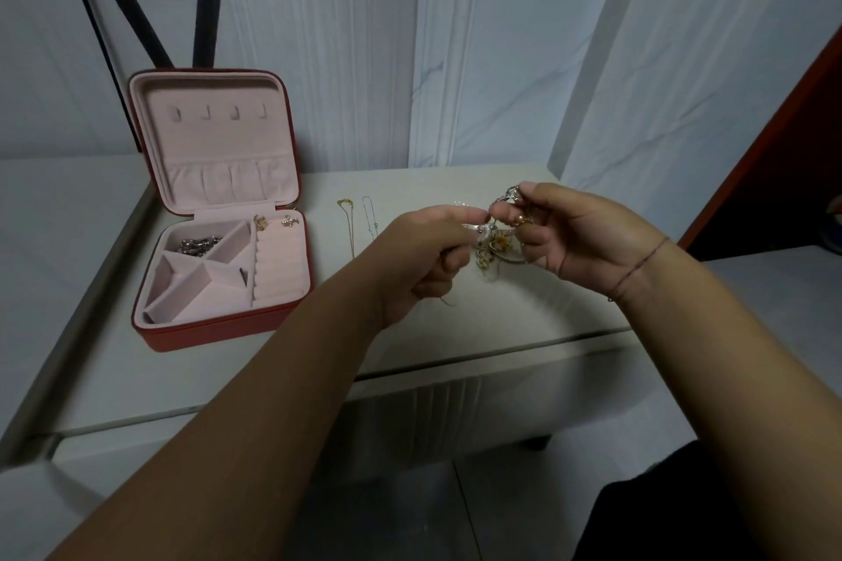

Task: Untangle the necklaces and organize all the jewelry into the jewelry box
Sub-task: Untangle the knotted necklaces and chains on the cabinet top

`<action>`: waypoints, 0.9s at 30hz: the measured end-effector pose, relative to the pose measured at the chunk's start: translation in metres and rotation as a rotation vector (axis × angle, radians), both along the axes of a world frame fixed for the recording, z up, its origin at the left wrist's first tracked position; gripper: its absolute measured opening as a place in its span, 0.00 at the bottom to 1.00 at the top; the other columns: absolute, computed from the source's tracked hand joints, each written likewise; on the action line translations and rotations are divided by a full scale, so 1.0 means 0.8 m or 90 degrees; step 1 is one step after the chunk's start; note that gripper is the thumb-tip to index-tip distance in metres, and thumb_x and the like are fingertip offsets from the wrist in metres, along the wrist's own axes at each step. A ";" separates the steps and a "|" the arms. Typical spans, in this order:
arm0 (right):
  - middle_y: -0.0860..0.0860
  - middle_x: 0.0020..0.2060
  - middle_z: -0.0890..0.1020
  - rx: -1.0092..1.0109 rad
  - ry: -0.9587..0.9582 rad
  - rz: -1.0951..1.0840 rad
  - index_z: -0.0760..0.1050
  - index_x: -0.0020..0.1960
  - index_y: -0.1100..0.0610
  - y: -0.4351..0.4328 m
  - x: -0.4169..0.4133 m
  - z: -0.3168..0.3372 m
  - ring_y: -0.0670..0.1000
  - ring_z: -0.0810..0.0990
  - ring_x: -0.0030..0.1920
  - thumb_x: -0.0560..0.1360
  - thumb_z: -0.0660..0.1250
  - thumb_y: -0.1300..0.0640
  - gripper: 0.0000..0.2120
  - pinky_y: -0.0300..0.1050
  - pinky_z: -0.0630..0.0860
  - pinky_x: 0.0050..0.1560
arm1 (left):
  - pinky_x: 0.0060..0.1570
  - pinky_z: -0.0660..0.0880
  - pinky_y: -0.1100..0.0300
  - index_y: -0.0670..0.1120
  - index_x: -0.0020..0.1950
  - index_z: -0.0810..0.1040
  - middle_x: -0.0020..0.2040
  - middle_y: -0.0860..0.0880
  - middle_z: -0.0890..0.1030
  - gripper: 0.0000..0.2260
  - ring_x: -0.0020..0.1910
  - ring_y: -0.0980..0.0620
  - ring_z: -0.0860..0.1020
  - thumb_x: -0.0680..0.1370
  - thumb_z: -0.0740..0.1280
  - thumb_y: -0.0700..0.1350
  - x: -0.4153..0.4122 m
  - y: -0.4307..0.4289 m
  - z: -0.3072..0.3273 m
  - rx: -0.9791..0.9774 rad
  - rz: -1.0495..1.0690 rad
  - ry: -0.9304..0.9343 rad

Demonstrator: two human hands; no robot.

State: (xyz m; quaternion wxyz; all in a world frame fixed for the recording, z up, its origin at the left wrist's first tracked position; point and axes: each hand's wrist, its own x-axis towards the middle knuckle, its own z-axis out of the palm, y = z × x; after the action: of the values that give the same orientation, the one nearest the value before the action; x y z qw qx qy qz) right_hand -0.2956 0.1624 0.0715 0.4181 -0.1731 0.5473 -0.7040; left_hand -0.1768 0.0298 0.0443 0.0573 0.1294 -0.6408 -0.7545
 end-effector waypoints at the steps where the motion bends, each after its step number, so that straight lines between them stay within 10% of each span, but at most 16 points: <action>1: 0.55 0.37 0.82 0.000 0.001 0.005 0.71 0.43 0.59 0.000 0.000 0.000 0.43 0.66 0.22 0.74 0.62 0.59 0.04 0.31 0.66 0.23 | 0.19 0.55 0.67 0.42 0.63 0.74 0.24 0.52 0.67 0.13 0.21 0.58 0.58 0.80 0.59 0.37 0.000 0.000 0.000 -0.002 -0.024 -0.001; 27: 0.53 0.37 0.79 0.014 0.022 0.003 0.72 0.42 0.58 0.000 -0.003 -0.004 0.43 0.67 0.24 0.77 0.61 0.59 0.06 0.32 0.66 0.25 | 0.40 0.72 0.75 0.47 0.46 0.82 0.44 0.52 0.83 0.04 0.42 0.64 0.79 0.77 0.67 0.43 -0.005 -0.003 -0.011 -0.203 0.216 0.106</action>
State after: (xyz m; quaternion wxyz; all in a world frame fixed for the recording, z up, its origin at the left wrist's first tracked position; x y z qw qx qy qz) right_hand -0.2982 0.1622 0.0685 0.4122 -0.1817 0.5618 -0.6938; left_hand -0.1811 0.0273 0.0354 0.2558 0.1620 -0.7136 -0.6317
